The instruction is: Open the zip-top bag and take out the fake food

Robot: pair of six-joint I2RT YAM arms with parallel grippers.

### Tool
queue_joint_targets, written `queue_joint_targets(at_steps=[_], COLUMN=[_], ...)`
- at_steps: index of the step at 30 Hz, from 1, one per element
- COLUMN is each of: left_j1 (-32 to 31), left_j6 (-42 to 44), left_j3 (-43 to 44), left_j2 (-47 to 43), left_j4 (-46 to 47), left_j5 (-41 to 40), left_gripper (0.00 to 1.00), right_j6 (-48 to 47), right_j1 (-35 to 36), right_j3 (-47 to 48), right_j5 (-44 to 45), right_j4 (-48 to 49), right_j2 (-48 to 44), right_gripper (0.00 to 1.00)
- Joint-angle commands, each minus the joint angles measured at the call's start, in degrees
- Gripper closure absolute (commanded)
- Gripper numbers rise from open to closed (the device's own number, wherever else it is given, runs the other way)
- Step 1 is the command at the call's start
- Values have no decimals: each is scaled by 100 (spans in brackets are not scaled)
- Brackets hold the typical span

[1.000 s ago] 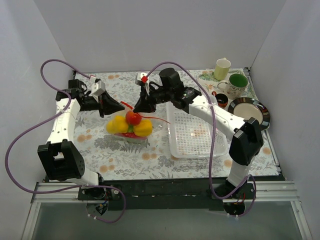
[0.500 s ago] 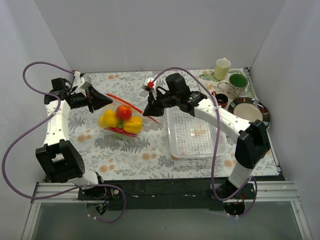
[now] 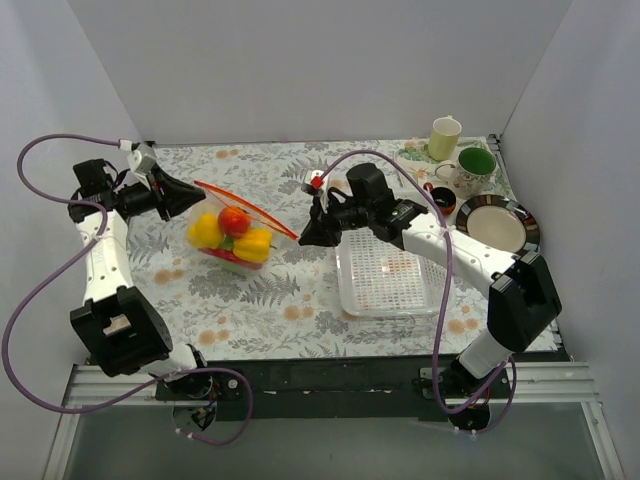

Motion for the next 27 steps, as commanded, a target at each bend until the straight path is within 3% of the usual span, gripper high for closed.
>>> queue_joint_targets(at_steps=[1, 2, 3, 6, 11, 19, 20, 24, 27], left_j1=[74, 74, 74, 109, 135, 144, 135, 109, 3], left_j6=[-95, -279, -498, -1324, -1651, -1609, -1529, -1239, -1230], left_j3=[-115, -106, -89, -281, -1045, -1081, -1073, -696, -186], left_j2=[-596, -632, -684, -895, -1493, -1371, -1309, -582, -158], left_j4=[365, 365, 434, 871, 1436, 1481, 1472, 1577, 1595], left_j5=[1777, 1769, 1725, 1567, 1461, 943, 855, 75, -208], left_gripper=[86, 86, 87, 94, 96, 96, 92, 53, 39], right_j6=[447, 500, 561, 640, 930, 948, 992, 1071, 1098], right_j1=[-10, 86, 139, 385, 421, 421, 430, 439, 474], right_j3=[-90, -47, -11, 287, 665, 622, 561, 323, 156], right_j5=[-353, -362, -336, -125, 690, 878, 791, 693, 649], right_j4=[81, 151, 169, 152, 433, 336, 380, 486, 643], right_j2=[36, 80, 115, 273, 125, 54, 54, -16, -86], right_gripper=[83, 79, 65, 51, 51, 49, 50, 50, 49])
